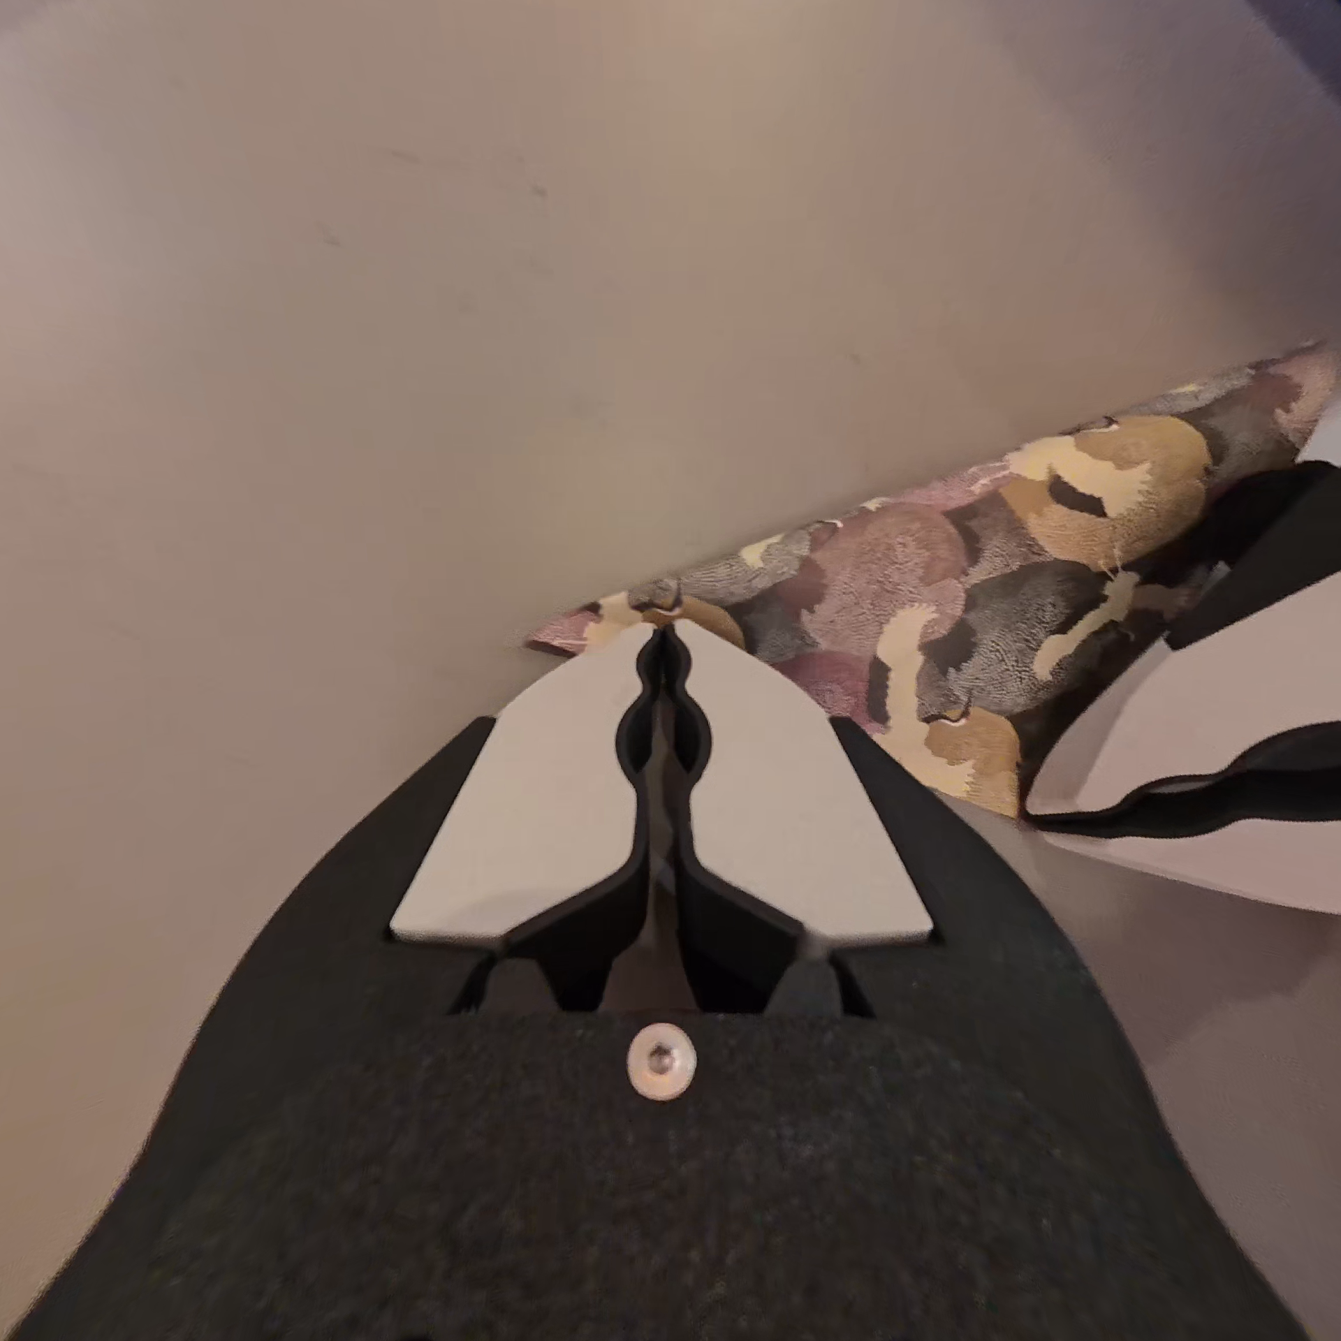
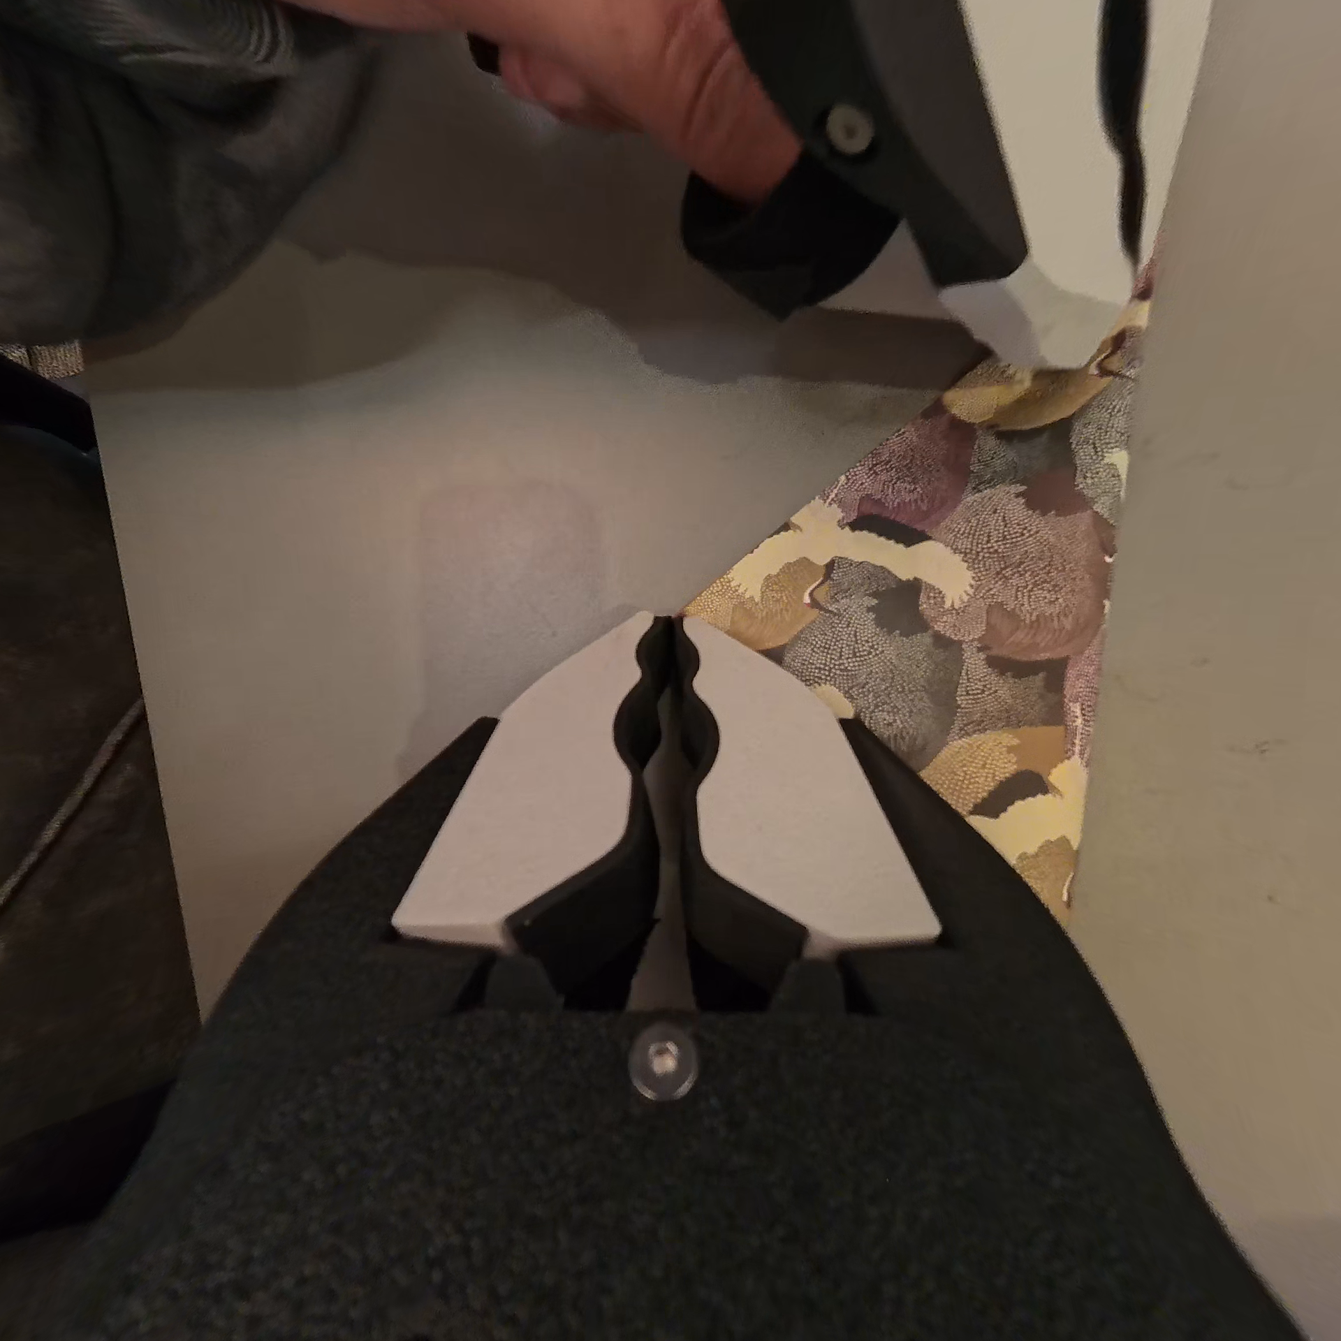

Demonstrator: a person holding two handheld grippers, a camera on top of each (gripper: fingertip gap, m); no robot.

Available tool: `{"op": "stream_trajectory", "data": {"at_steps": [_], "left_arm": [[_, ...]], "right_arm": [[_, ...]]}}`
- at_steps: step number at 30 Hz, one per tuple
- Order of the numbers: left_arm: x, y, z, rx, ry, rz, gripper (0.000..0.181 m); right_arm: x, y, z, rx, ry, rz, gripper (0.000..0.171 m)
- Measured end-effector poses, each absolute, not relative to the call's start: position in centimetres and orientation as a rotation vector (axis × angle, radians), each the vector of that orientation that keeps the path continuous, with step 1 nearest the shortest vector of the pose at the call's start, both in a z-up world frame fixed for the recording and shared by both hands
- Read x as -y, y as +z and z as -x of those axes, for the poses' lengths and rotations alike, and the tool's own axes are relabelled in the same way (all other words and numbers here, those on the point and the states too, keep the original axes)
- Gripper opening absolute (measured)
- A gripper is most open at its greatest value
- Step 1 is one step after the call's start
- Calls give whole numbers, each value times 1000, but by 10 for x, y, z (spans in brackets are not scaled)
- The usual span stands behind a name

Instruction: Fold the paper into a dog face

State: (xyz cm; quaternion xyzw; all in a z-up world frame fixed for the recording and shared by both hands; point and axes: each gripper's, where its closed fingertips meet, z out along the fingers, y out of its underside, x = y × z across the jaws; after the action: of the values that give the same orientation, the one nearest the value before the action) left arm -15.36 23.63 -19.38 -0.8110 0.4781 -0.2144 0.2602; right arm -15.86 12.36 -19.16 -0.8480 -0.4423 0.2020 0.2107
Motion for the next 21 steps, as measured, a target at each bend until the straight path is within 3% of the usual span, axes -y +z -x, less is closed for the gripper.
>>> {"op": "stream_trajectory", "data": {"at_steps": [21], "left_arm": [[-276,-194,175,-1277,-483,2159,0]], "right_arm": [[-124,-191,159,1223,569,2357,0]]}}
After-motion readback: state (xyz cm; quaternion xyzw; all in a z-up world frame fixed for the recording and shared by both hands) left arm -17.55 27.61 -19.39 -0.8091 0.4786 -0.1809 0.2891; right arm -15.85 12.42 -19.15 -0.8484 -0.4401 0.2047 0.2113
